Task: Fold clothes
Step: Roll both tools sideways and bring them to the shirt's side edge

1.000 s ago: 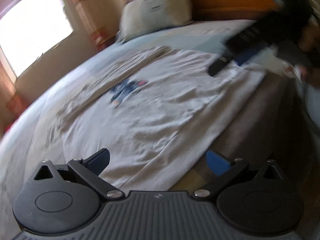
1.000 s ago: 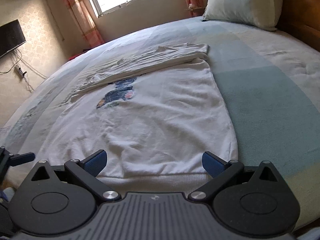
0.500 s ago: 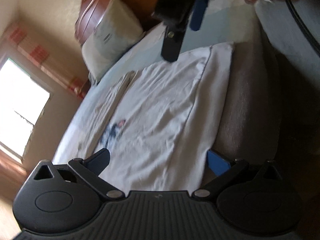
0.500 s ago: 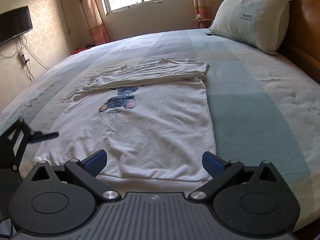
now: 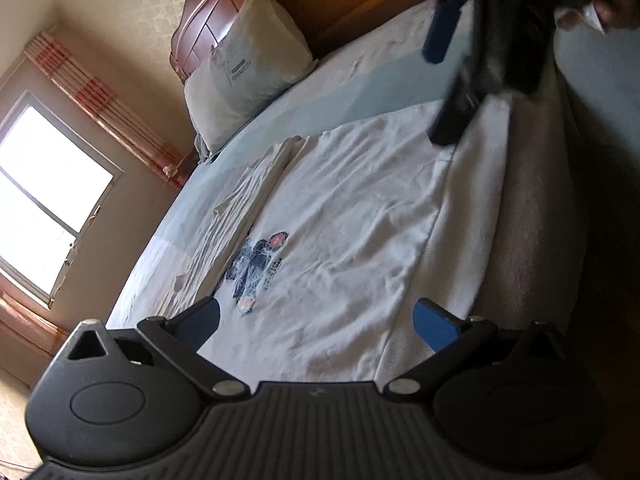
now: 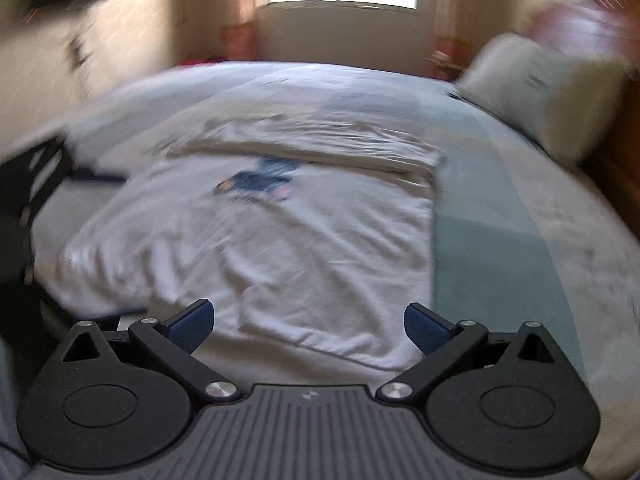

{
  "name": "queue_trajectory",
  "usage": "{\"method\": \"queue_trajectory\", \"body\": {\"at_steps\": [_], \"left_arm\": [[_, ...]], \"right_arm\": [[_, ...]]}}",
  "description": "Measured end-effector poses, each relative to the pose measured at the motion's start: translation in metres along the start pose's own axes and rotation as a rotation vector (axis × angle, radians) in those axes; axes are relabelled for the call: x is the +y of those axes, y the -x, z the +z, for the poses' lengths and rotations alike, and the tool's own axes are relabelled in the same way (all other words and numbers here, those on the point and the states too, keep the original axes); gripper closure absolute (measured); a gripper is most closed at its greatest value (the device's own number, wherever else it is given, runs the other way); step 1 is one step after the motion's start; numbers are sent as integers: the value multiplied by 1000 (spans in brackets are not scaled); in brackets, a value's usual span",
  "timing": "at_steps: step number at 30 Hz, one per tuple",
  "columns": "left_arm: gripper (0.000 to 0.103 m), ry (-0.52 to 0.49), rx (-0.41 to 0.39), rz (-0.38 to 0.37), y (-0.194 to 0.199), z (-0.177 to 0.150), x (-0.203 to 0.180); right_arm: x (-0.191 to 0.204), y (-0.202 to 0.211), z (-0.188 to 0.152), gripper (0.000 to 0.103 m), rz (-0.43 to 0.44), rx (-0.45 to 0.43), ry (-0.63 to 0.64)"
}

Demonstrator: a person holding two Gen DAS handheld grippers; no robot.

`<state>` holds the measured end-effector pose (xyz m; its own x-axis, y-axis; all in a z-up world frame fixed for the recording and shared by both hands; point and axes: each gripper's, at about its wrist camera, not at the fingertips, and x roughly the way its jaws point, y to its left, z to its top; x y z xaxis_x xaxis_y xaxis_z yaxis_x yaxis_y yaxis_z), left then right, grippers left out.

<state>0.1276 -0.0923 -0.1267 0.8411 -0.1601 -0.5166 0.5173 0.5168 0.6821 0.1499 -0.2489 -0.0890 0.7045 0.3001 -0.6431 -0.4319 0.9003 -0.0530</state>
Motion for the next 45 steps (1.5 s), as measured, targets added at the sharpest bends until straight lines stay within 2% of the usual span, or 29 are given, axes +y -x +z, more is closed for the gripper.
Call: {"method": "queue_trajectory", "body": {"at_steps": [3, 5, 8, 20, 22, 24, 31, 40, 45], "left_arm": [[1, -15, -15, -29, 6, -2, -8], [1, -55, -26, -44, 9, -1, -15], [1, -140, -43, -30, 6, 1, -25], [0, -479, -108, 26, -4, 8, -64], [0, -481, -102, 10, -5, 10, -61], [0, -535, -127, -10, -2, 7, -63], [0, -525, -121, -14, -20, 18, -60], [0, -355, -41, 50, -23, 10, -33], [0, -260, 3, 85, -25, 5, -18]], "right_arm": [[22, -6, -3, 0, -19, 11, 120], [29, -9, -5, 0, -6, 14, 142], [31, -12, -3, 0, 14, 25, 134], [11, -7, -9, 0, -18, 23, 63], [8, -8, -12, 0, -19, 29, 50], [6, -8, -16, 0, -20, 32, 42], [-6, -12, -23, 0, -9, 36, -36], [-21, 0, -26, 0, -47, 22, -40], [-4, -7, -16, 0, 17, 6, 43]]}}
